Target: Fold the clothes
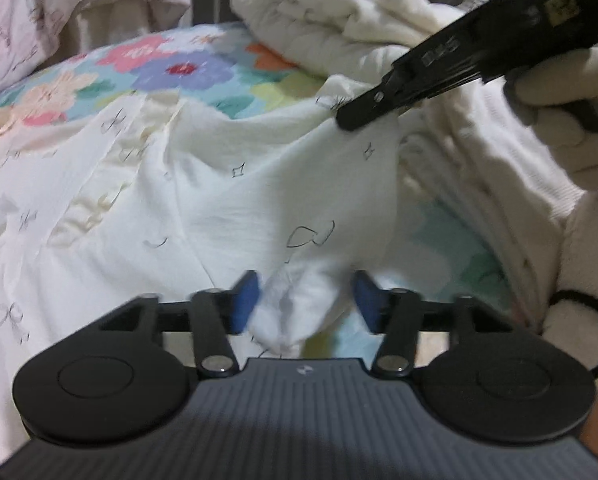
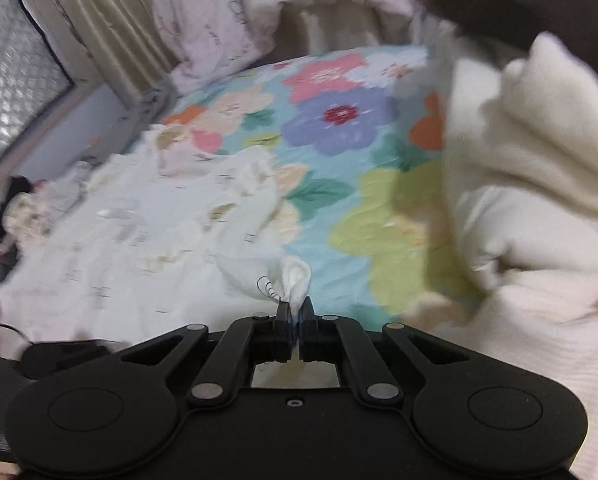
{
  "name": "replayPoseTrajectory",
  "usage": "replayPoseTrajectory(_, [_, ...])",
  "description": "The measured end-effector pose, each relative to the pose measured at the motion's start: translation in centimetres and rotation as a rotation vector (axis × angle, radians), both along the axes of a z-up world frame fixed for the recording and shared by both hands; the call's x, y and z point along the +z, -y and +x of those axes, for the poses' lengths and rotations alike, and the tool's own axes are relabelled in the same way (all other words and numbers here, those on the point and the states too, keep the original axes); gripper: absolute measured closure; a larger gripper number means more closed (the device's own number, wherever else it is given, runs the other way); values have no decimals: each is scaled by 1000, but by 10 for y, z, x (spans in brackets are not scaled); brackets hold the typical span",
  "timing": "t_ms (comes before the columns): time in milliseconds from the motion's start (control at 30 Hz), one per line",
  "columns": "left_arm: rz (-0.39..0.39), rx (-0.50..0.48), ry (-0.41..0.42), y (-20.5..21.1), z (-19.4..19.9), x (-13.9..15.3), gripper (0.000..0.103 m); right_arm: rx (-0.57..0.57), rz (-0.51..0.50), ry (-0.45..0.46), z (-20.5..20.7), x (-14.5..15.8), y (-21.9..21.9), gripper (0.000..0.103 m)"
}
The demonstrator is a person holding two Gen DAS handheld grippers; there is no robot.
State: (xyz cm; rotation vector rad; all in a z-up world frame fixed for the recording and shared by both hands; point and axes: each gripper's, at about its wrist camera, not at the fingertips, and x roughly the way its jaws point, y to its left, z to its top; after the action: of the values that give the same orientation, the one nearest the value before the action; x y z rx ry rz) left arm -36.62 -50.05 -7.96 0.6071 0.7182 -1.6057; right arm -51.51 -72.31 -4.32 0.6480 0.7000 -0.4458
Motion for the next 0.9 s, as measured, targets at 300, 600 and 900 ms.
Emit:
replayPoseTrajectory(300, [-1, -28, 77, 2, -5, 3, 96, 8, 181, 208, -10, -4, 9, 99])
replayPoseTrajectory(600, [-62, 112, 54, -18, 38, 24, 96, 111, 225, 304, 39, 16, 8, 98])
replayPoseTrajectory(900, [-119, 369, 42, -42, 133, 61, 96, 304, 142, 330, 171, 73, -1, 98])
